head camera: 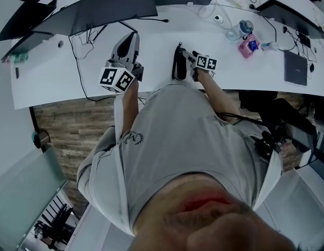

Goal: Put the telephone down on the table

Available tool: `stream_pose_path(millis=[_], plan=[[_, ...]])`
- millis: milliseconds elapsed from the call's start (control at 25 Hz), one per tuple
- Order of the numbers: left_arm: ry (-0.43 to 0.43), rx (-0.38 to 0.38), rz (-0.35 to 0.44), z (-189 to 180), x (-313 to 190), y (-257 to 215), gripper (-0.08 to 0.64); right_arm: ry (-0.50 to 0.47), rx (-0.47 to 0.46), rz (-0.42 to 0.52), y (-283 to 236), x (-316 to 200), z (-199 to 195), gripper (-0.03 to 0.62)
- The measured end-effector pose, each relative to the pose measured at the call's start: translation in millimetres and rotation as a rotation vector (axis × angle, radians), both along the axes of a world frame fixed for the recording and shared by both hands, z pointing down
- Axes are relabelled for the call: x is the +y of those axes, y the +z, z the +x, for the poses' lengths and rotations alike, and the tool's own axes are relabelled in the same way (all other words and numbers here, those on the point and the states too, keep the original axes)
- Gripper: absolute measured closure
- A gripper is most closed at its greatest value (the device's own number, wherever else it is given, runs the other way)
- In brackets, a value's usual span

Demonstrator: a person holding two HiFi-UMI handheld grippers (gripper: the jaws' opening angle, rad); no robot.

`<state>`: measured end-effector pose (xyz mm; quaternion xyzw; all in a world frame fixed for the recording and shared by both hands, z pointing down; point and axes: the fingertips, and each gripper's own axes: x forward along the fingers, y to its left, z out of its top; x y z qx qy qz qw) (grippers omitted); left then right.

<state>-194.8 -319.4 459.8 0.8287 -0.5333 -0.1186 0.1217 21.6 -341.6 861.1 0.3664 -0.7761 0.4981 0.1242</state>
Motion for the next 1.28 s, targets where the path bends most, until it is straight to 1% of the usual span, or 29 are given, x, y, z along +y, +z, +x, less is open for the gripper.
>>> stream_pose_path(millis=[160,280,480,560,680,800,1000,1120,1280], plan=[[0.023,-0.003,0.015,9,-6,-4,0.551,0.016,0.009,0.059,-21,-30,8,0.273],[0.043,0.001,0.024,19,-10,-6,0.550,0.037,0.007,0.121,-49,-53,14,0.273],[0.086,0.000,0.042,36,-15,-13,0.551,0.032,0.016,0.290,-123,-90,16,0.273],[0.097,-0.002,0.052,40,-18,-16,0.550,0.055,0.014,0.371,-160,-104,21,0.273],[0.105,-0.002,0.062,42,-23,-18,0.551,0.072,-0.012,0.493,-223,-117,18,0.273],[0.116,-0.005,0.069,46,-30,-22,0.551,0.063,-0.012,0.619,-282,-122,14,0.273],[0.146,-0.013,0.090,55,-36,-32,0.551,0.054,0.038,0.835,-369,-117,18,0.273],[0.153,-0.012,0.097,56,-38,-35,0.551,0.043,0.056,0.908,-401,-110,17,0.273],[0.155,-0.007,0.105,57,-39,-36,0.550,0.026,0.087,0.963,-421,-101,13,0.273]])
